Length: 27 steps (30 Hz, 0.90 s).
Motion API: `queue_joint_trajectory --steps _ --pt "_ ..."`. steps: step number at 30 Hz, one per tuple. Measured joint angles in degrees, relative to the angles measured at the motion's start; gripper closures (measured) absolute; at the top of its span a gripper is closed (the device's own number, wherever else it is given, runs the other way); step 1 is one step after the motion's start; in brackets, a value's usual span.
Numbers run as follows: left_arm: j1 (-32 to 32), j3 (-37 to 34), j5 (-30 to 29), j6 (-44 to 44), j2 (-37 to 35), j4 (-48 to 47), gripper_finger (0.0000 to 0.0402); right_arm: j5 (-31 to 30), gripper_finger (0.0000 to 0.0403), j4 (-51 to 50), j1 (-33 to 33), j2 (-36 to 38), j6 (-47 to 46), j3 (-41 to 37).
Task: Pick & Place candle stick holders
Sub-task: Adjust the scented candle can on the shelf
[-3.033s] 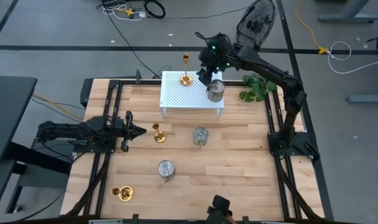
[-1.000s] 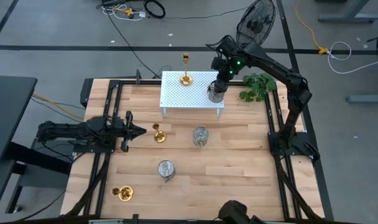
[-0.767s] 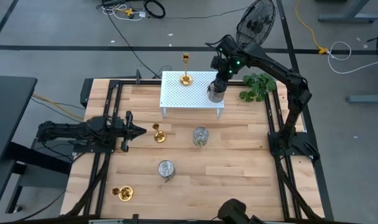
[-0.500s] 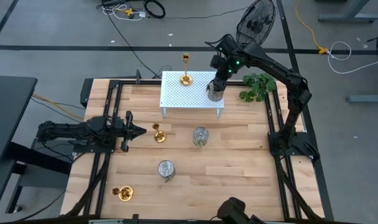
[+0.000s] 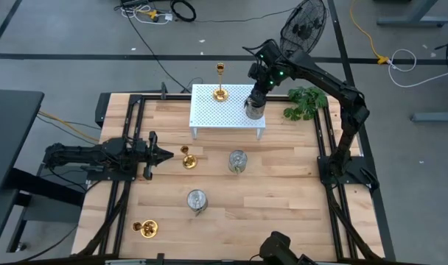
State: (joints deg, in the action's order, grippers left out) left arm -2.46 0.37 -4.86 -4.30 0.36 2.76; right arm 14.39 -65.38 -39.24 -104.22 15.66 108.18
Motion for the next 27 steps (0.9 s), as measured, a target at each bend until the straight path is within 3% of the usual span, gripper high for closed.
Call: queue_joint_trajectory --steps 15,27 --pt "0.0 0.0 0.0 0.0 0.0 0.0 0.0369 4.3 0.0403 -2.8 -2.2 0.2 2.2 0.0" --pt "0.0 0.0 0.0 0.0 0.0 0.0 0.0369 1.5 0.0403 -3.2 -2.3 -0.6 2.5 0.0"
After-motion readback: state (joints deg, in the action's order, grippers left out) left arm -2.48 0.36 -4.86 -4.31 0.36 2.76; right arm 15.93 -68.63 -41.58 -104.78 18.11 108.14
